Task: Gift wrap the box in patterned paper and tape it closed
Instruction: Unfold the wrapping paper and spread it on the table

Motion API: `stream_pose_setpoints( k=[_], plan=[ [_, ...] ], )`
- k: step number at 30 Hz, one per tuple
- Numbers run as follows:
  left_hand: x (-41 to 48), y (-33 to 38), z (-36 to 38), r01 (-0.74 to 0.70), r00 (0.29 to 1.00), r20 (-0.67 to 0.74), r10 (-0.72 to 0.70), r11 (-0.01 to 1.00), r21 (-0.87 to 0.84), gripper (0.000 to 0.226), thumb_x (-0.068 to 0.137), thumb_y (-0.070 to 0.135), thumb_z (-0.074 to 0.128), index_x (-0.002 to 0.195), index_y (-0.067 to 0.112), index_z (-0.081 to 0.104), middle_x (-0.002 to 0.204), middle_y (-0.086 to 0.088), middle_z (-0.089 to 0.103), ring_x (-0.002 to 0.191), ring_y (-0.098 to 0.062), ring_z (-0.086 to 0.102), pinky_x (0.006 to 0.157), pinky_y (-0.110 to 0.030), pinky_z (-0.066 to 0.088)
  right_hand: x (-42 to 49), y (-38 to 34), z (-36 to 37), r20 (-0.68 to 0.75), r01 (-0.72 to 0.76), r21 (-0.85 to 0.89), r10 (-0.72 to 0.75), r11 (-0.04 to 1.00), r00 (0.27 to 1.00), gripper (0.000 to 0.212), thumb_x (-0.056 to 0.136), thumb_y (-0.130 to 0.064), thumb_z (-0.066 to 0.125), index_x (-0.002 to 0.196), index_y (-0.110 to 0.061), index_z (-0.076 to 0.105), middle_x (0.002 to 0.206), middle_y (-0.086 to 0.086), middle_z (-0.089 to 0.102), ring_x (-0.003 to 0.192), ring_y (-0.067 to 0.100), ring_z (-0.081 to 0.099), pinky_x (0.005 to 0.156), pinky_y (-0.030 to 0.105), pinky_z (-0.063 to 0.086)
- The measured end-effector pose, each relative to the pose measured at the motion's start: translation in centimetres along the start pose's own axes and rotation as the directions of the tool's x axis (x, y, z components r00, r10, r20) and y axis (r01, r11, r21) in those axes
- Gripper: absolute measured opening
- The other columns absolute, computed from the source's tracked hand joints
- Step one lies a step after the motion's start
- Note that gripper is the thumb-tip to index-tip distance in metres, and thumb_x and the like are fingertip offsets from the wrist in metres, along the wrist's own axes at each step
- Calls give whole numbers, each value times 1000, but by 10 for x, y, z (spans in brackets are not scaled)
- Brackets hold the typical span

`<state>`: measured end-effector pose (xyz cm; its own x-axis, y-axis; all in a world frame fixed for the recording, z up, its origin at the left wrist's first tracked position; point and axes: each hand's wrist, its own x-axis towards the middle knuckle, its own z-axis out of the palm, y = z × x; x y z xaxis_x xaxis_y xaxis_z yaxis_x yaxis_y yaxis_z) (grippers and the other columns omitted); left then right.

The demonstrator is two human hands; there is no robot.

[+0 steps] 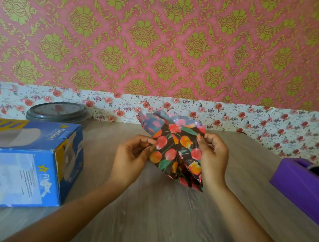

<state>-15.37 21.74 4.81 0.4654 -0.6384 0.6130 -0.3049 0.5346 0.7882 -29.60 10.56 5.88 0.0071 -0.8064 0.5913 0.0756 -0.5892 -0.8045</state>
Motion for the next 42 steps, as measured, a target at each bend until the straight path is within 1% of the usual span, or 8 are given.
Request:
stream_pose_setpoints(
  k=[15, 18, 22, 25, 28, 33, 37, 42],
  plan=[
    [9, -10, -25, 306, 931, -216, -293, 952, 28, 27, 91, -7, 51, 74, 12, 62, 68, -2, 68, 62, -8, 67, 60, -22, 57, 38, 38, -51, -382, -530, 265, 592, 805, 709, 8, 95, -9, 47, 98, -8, 55, 99, 12, 61, 67, 17, 58, 44, 22, 51],
    [10, -18, -35, 311, 945, -216, -246, 882, 354, 12, 89, 3, 56, 90, 16, 55, 77, -9, 64, 74, -23, 65, 64, -33, 54, 36, 40, -55, -378, -439, -235, 335, 867, 863, 47, 89, -3, 51, 133, -16, 40, 123, 15, 55, 102, 31, 56, 81, 44, 50],
    [5, -13, -38, 171, 978, -38, -207, 679, 714, 52, 89, 8, 54, 133, 28, 34, 107, -4, 55, 97, -18, 55, 79, -31, 46, 25, 33, -47, 18, 171, -709, -225, 684, 974, 71, 68, 15, 62, 130, -18, 54, 136, 9, 49, 129, 31, 38, 106, 45, 31],
    [3, -11, -37, 18, 986, 60, -156, 452, 892, 54, 87, 8, 54, 137, 24, 41, 148, -12, 26, 136, -32, 21, 111, -42, 22, 19, 23, -33, 284, 463, -676, -376, 574, 882, 63, 58, 19, 64, 113, -13, 67, 113, 6, 66, 113, 31, 55, 101, 44, 33],
    [3, -14, -34, -140, 983, 177, -43, 447, 884, 32, 87, 17, 57, 119, 13, 55, 128, -11, 54, 127, -30, 42, 115, -42, 11, 12, 17, -24, 405, 534, -601, -349, 596, 845, 51, 63, 12, 58, 105, -13, 70, 97, 5, 71, 95, 27, 61, 93, 37, 34],
    [3, -8, -35, -126, 991, 127, 31, 496, 859, 30, 91, 41, 53, 97, 12, 60, 79, -8, 64, 82, -26, 56, 62, -32, 36, 14, 19, -26, 456, 442, -557, -186, 703, 870, 40, 77, -15, 43, 104, -20, 72, 91, -1, 73, 71, 4, 59, 90, 49, 41],
    [3, -9, -38, -195, 981, 178, 82, 478, 856, 27, 95, 32, 48, 91, 12, 64, 75, -9, 64, 68, -29, 60, 55, -30, 36, 11, 17, -21, 371, 477, -620, -303, 623, 878, 49, 75, 11, 55, 119, -10, 64, 114, 9, 67, 125, 26, 49, 111, 48, 27],
    [-1, -10, -33, -312, 950, 271, 156, 388, 867, 51, 91, 50, 29, 84, 13, 64, 65, -11, 63, 60, -33, 61, 47, -31, 44, -11, -8, -2, 485, 564, -132, -443, 815, 754, 40, 86, -20, 49, 124, -11, 59, 119, -2, 62, 115, 11, 54, 102, 33, 41]
  ],
)
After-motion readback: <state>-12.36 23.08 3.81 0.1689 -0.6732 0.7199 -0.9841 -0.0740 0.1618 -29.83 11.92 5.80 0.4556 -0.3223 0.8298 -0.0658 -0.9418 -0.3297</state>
